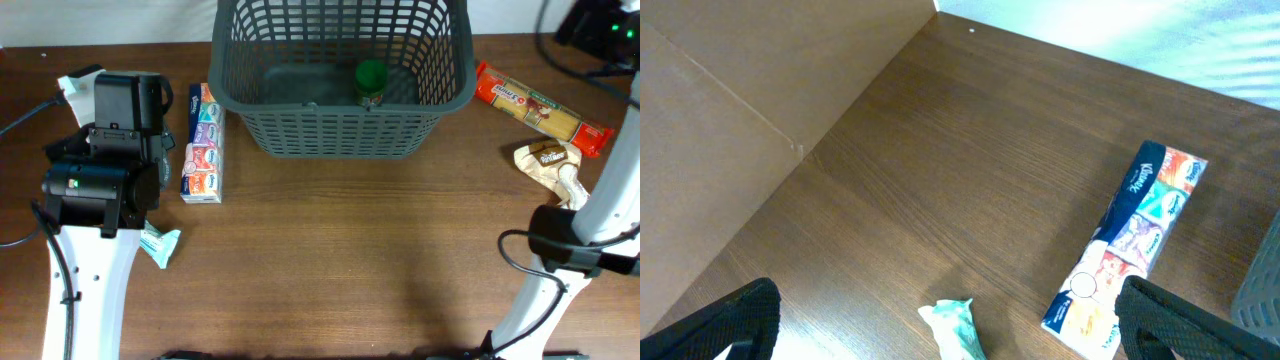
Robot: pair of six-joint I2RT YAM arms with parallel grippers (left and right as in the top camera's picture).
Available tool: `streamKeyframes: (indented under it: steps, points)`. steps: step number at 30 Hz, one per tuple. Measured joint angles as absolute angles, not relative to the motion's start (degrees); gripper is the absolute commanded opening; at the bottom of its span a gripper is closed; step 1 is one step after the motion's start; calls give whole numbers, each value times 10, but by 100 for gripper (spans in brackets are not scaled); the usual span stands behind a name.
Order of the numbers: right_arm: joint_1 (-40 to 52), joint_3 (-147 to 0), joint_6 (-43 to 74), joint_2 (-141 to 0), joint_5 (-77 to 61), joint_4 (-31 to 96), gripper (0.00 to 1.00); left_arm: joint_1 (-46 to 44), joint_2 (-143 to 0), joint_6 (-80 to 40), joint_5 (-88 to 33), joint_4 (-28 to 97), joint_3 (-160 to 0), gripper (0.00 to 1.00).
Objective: Pack container
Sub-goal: 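Lower the jar into the basket, open the right gripper, withdraw, then move the right gripper down onto the brown snack bag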
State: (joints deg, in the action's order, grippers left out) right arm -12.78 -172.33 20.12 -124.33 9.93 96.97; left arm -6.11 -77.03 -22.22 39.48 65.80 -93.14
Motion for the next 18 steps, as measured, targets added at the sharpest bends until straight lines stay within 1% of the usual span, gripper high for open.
streamKeyframes:
  steps: [5, 10, 18]
  points:
    - [-197, -1647, 356, -1243, 102, 970, 99, -61, -770, -222, 395, 658, -931, 99]
    - [-274, -1536, 490, -1243, 46, 970, 99, -61, -770, -222, 395, 658, -931, 99]
    - [-334, -1389, 544, -1244, -10, 945, 99, -61, -770, -222, 395, 658, -931, 99]
